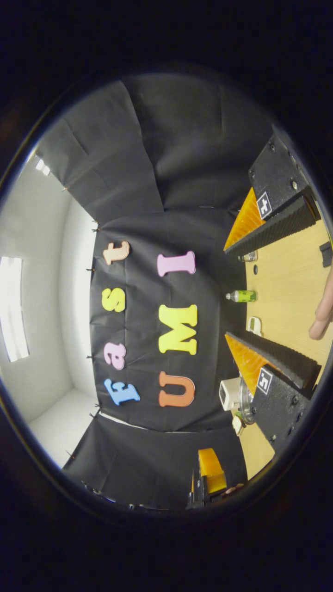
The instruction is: First push the handle of the pot to place it horizontally, then grasp the pot with both hands and set it on the induction cooktop.
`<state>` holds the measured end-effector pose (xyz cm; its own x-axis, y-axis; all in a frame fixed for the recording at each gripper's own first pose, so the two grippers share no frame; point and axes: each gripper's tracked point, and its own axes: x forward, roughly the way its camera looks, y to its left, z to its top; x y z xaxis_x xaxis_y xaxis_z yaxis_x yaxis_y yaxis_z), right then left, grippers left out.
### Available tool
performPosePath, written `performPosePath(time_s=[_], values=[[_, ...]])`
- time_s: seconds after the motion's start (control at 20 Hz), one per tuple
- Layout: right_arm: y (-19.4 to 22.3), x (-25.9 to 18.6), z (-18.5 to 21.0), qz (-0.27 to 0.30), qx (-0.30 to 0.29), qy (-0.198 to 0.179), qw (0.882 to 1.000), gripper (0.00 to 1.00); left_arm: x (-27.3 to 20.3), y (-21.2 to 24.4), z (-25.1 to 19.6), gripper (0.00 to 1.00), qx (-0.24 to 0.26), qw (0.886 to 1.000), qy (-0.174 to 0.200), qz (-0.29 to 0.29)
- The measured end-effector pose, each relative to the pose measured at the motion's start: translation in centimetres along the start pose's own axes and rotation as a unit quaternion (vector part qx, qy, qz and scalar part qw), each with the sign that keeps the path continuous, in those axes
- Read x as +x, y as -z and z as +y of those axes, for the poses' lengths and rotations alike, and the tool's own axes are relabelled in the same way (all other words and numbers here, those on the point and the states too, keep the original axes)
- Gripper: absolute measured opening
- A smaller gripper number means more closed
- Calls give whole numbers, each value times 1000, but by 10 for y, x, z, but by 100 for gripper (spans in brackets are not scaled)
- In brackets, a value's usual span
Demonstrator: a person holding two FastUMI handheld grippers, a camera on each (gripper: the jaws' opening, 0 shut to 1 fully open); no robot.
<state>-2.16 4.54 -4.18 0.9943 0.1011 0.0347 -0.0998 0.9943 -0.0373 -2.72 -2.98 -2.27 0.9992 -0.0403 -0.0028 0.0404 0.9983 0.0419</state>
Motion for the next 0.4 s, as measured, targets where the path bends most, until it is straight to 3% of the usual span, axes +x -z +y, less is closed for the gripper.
performPosePath(time_s=[0.4], values=[[-3,-3,4,-8,-2,-8,1000,98,1,5,1,94,2,1000,-1,1]])
